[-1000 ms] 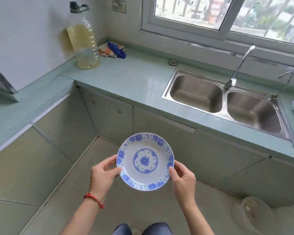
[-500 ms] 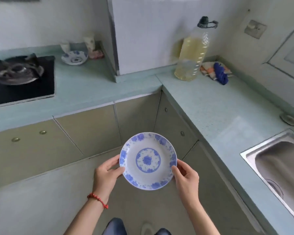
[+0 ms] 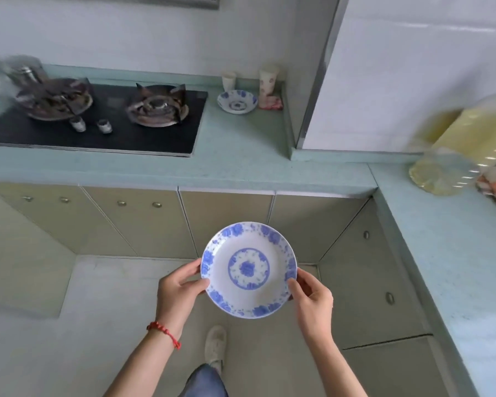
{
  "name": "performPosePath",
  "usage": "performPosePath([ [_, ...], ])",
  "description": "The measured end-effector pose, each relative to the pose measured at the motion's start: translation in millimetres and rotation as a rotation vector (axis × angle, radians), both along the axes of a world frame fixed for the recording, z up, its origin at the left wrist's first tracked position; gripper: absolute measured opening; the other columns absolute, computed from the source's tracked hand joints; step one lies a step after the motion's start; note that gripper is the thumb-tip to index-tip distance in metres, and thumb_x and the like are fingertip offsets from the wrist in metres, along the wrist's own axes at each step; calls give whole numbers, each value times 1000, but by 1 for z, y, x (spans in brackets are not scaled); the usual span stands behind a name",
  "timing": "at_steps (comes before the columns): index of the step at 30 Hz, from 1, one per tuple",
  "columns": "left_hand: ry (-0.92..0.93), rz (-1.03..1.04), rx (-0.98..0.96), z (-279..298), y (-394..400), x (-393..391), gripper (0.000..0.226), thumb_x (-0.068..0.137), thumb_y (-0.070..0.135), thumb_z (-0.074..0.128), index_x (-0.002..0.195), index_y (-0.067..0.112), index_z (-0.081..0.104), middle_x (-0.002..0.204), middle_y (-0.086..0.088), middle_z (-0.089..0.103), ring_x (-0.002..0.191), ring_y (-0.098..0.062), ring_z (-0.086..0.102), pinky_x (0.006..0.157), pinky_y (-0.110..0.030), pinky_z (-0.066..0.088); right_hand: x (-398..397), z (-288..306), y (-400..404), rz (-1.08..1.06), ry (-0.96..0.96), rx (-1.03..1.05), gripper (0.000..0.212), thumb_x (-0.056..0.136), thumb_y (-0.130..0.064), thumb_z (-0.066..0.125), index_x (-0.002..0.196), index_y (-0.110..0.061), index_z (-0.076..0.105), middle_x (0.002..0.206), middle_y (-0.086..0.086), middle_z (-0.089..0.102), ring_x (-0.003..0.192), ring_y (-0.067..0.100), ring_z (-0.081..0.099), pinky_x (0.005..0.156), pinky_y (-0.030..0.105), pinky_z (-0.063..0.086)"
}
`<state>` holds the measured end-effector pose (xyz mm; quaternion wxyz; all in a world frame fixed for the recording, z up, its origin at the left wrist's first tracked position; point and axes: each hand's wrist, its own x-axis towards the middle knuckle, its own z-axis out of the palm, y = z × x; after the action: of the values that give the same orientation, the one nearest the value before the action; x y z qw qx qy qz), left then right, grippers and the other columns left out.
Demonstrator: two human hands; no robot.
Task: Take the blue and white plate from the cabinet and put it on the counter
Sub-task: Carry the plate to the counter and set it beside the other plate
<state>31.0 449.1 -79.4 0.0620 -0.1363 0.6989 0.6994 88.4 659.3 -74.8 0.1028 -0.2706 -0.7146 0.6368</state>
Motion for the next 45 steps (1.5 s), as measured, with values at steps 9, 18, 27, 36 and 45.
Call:
performPosePath([
  [9,11,-47,-9,6,-8,-146,52,69,-13,60,89,34,70,81,23,73,77,1,68,62,-18,57,-140,2,-13,-49,-8,47,28,81,0,55,90,-21,71,75,-1,74,71,21,68,66,31,56],
  [18,-29,-81,-18,-1,8,-246,50,69,-14,62,89,31,70,80,24,73,76,-3,70,65,-22,59,-236,-7,4,-61,-42,81,31,80,-2,56,77,-29,70,70,9,71,71,34,64,65,41,54],
  [27,-44,11,-14,-23,49,-341,45,71,-15,62,103,16,68,93,5,71,79,-3,69,59,-18,57,-349,-29,49,68,-91,138,35,83,-5,57,77,-38,66,74,3,72,72,24,67,67,42,55],
  [36,-121,37,-90,-48,69,-401,45,73,-9,63,97,28,70,87,15,75,81,-5,70,66,-22,58,-421,-57,70,141,-134,206,20,87,-8,55,82,-24,66,69,5,70,63,23,64,55,35,53],
  [45,-192,-2,-130,-67,67,-444,45,77,-9,61,97,30,68,88,8,74,80,-6,70,66,-19,57,-455,-81,65,149,-171,322,29,87,-13,59,62,-25,52,52,-1,48,47,11,38,41,15,30],
])
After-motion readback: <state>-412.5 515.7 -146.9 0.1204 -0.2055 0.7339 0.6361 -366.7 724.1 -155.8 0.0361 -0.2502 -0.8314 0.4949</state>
